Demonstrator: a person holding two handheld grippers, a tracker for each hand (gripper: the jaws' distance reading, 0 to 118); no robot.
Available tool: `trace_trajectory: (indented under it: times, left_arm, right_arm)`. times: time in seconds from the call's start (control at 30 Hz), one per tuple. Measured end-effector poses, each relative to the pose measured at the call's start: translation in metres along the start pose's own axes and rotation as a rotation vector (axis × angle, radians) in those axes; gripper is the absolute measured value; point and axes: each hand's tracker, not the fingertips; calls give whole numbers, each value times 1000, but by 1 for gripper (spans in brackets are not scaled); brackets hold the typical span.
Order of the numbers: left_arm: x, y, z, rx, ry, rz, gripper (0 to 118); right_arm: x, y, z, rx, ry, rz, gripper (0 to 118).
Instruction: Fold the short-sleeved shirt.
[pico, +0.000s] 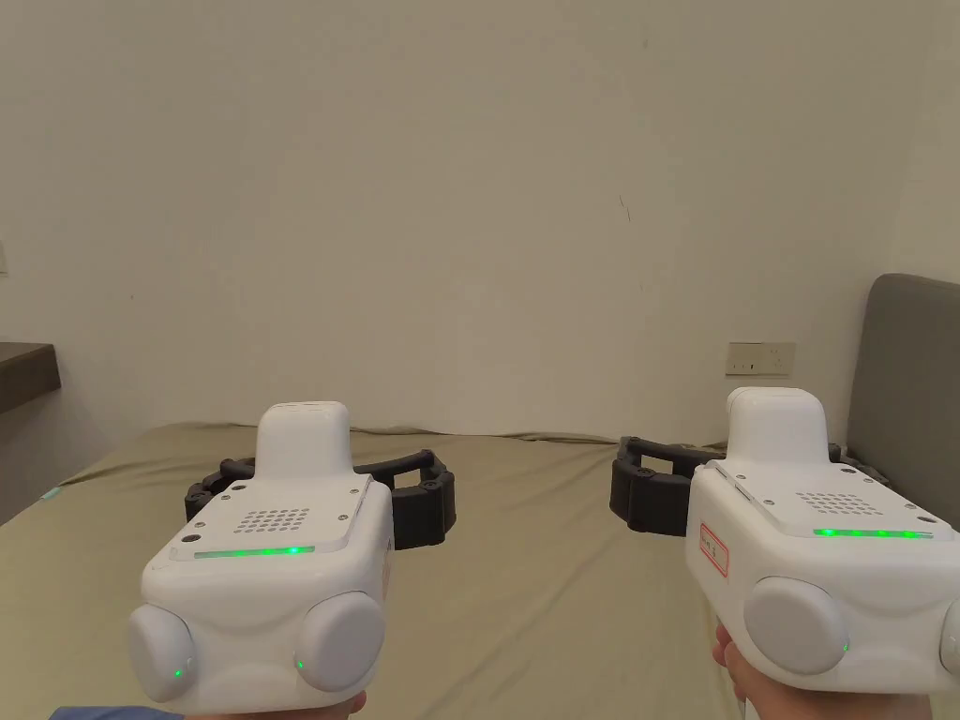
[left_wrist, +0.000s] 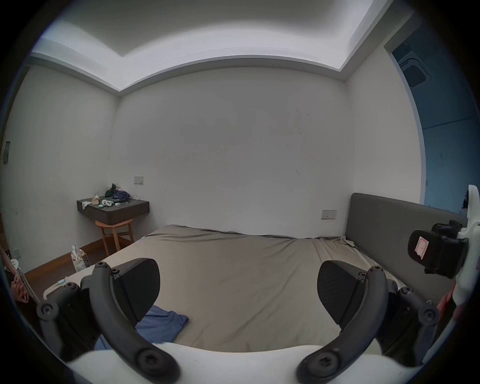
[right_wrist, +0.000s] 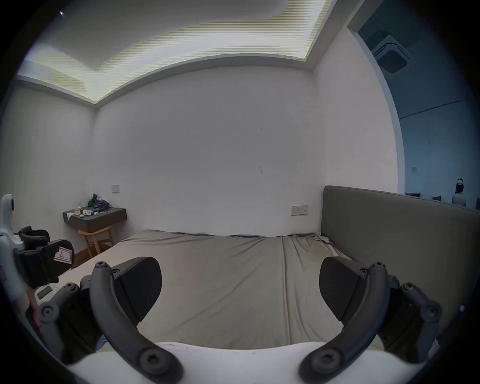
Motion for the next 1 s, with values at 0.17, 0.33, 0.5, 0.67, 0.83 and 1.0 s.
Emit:
trace_trajectory:
  times: [0.17,0.33,0.5,0.67,0.83,1.0]
  left_arm:
    - [-3,-1,-2,-30,-55,48,118]
    - [1,-1,0,-7,-17,12,118]
    - [3,1,1,-5,-20,0,118]
    - [5,2,4,12,-32,-12,118]
    - [10,2,9,57,-5,-63,118]
    - [11,4,11,79,6,-82,118]
  right_arm:
    - [3,-1,1,2,-3,-7,118]
    - [4,-1,1,0,0,-6,118]
    - [4,-1,2,4,-1,3,118]
    - [4,-1,4,19,-10,5,118]
    - [3,0,4,21,-14,11,118]
    - [3,-1,6,35,-25,20,118]
